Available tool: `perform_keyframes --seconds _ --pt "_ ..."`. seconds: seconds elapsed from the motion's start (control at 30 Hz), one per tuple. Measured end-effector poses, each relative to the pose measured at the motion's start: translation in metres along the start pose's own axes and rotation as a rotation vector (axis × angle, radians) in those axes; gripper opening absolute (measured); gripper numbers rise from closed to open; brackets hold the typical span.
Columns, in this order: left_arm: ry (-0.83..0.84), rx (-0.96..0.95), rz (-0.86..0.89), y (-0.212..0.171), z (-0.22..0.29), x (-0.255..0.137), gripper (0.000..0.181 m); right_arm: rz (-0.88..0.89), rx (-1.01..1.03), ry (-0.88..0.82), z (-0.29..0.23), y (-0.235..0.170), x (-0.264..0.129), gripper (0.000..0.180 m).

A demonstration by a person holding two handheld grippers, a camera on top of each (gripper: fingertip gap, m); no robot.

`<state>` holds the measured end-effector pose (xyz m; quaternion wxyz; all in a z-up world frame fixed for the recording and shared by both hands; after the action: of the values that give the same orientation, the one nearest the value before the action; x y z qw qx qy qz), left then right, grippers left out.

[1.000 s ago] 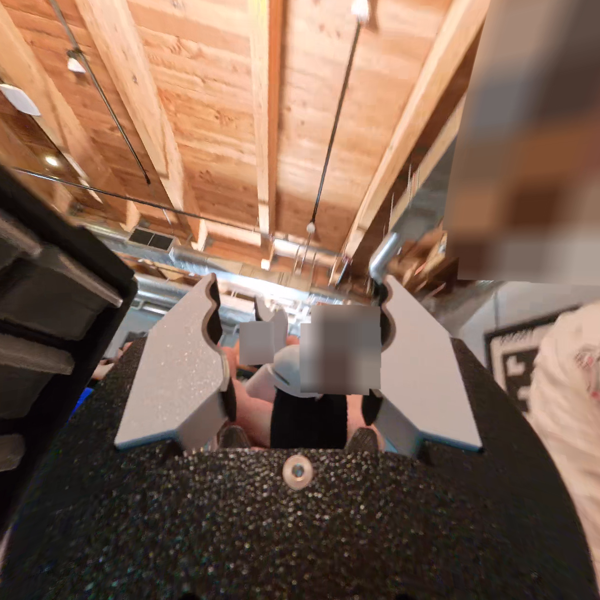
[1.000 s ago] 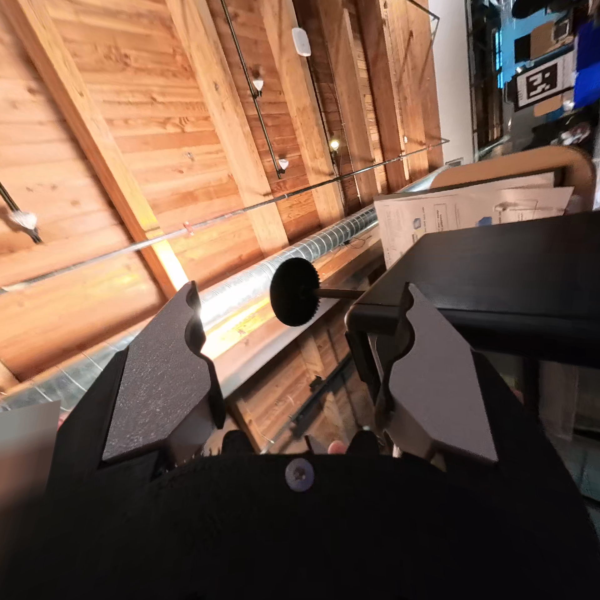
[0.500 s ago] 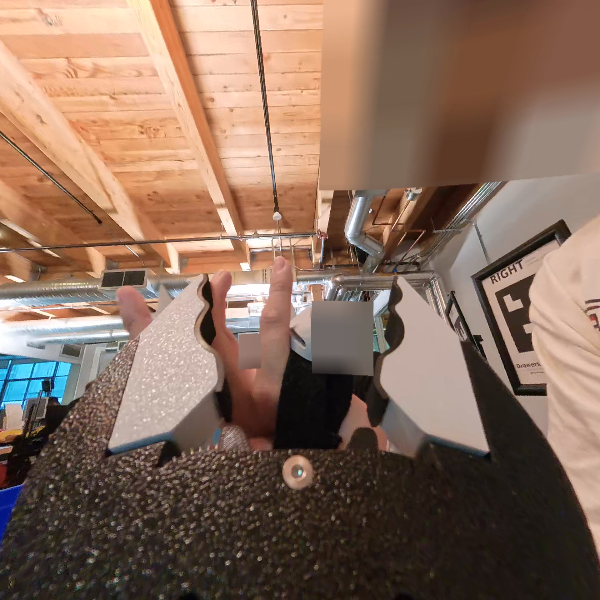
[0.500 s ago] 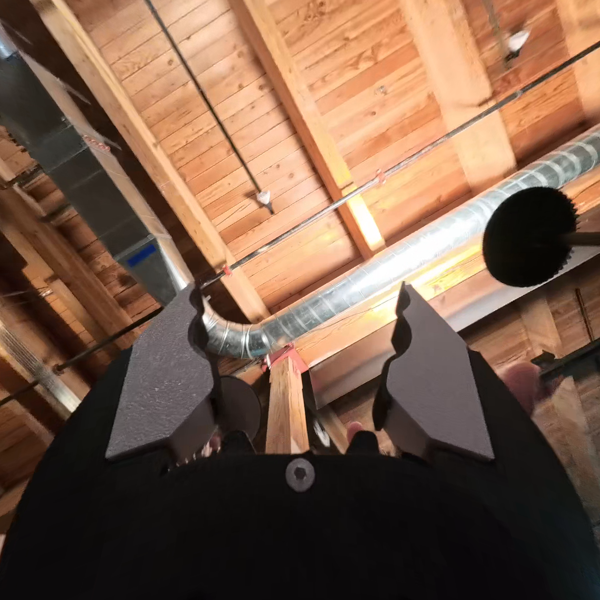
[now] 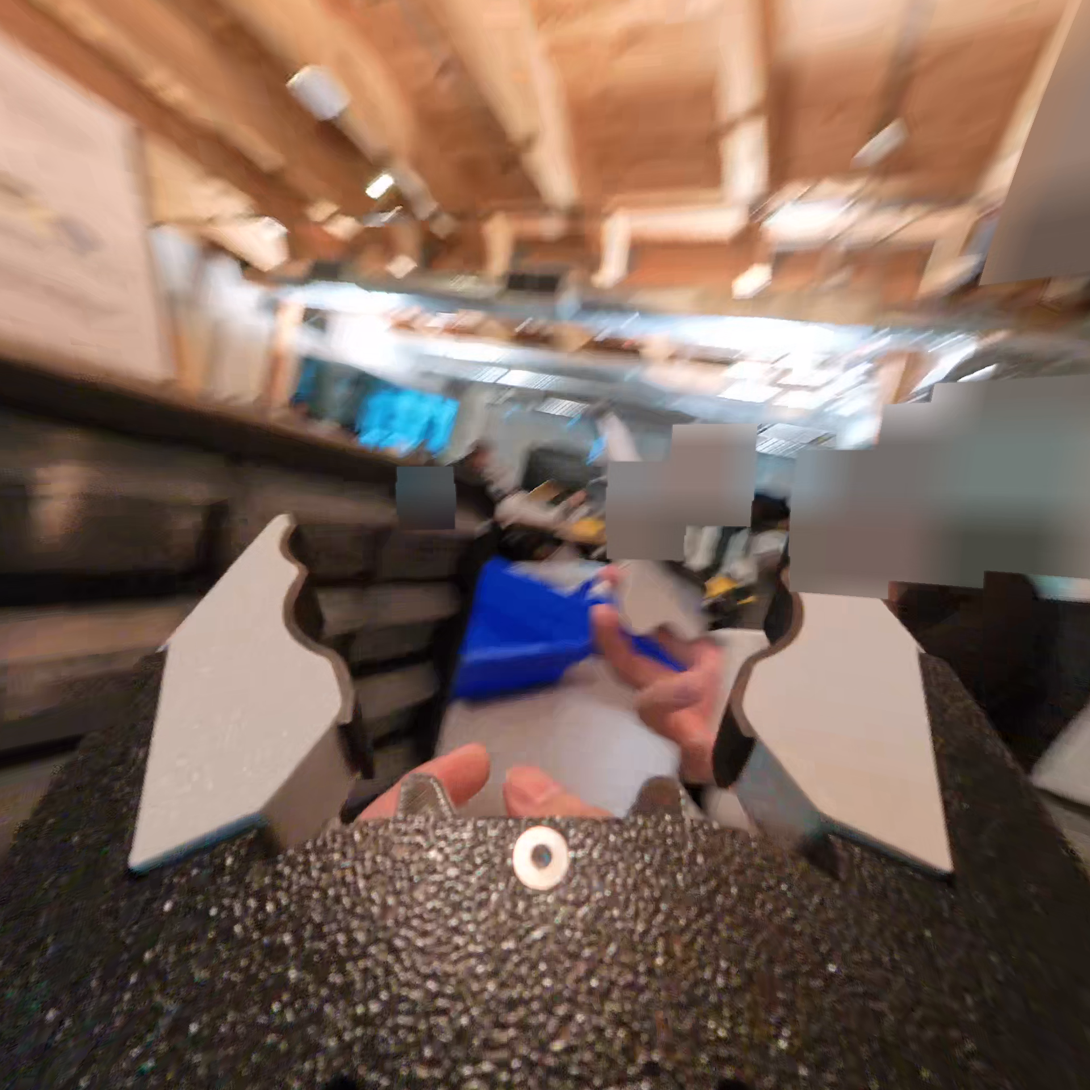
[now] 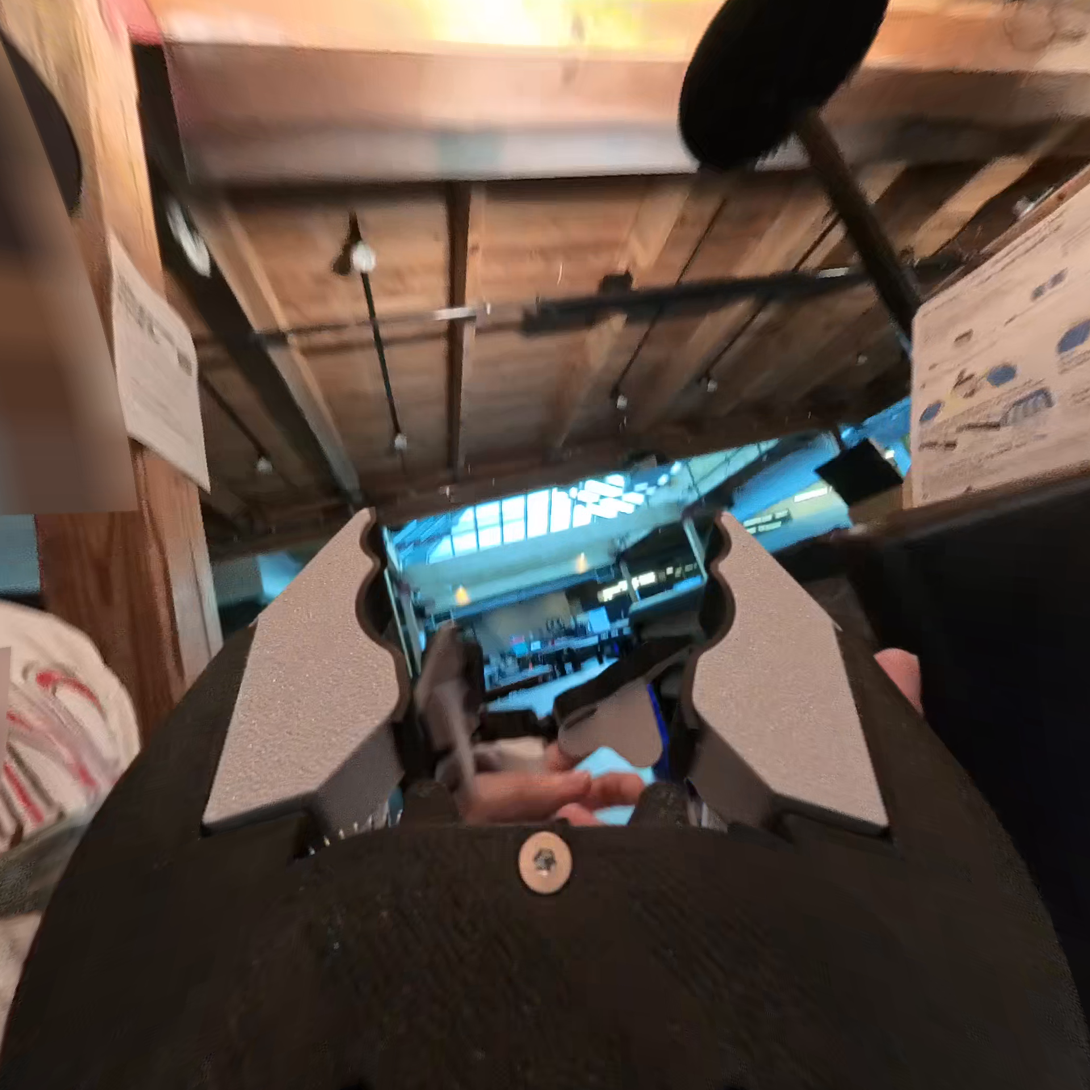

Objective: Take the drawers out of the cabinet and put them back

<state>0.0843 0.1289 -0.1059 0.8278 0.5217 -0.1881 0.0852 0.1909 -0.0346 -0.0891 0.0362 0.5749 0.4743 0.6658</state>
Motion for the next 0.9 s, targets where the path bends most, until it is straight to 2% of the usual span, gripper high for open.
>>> perform_keyframes --seconds 0.1,0.13,0.17,0.3,0.47,0.53,0.7,0.8,0.9 --pt "0.337 0.128 -0.145 -0.003 -0.021 -0.005 0.154 -0.085 0.068 0.114 -0.009 -0.033 0.004 0.105" --pt "0.393 0.124 -0.149 -0.004 -0.023 -0.006 0.151 -0.094 0.104 0.167 -0.01 -0.047 0.008 0.103" --pt "0.41 0.108 -0.138 -0.004 -0.022 -0.006 0.156 -0.11 0.135 0.215 -0.01 -0.061 0.011 0.1" --pt "0.427 0.04 0.012 -0.003 -0.011 -0.005 0.156 -0.145 0.149 0.302 -0.011 -0.099 0.023 0.095" --pt "0.436 0.13 0.146 0.003 -0.001 -0.015 0.157 -0.225 0.037 0.3 -0.018 -0.116 0.034 0.093" --pt "0.422 0.091 0.134 0.007 0.0 -0.015 0.157 -0.235 -0.003 0.309 -0.02 -0.119 0.038 0.093" --pt "0.351 -0.039 0.055 0.017 -0.01 -0.013 0.157 -0.264 0.066 0.36 -0.018 -0.131 0.044 0.092" --pt "0.3 0.028 0.046 0.02 -0.011 -0.015 0.157 -0.27 0.026 0.361 -0.019 -0.135 0.048 0.092" --pt "0.246 0.037 -0.028 0.024 -0.015 -0.014 0.157 -0.225 0.083 0.371 -0.014 -0.138 0.051 0.083"
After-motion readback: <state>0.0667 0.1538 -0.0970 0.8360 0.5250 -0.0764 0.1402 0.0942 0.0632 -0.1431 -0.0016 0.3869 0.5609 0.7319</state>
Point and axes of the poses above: each gripper's, where its closed fingertips meet, x out along the fingers, y out of its top, z = x × y across the jaws, the point moved 10 cm from there along -x, back along the fingers, and after that the axes turned 15 degrees about y, right-handed, at the moved point
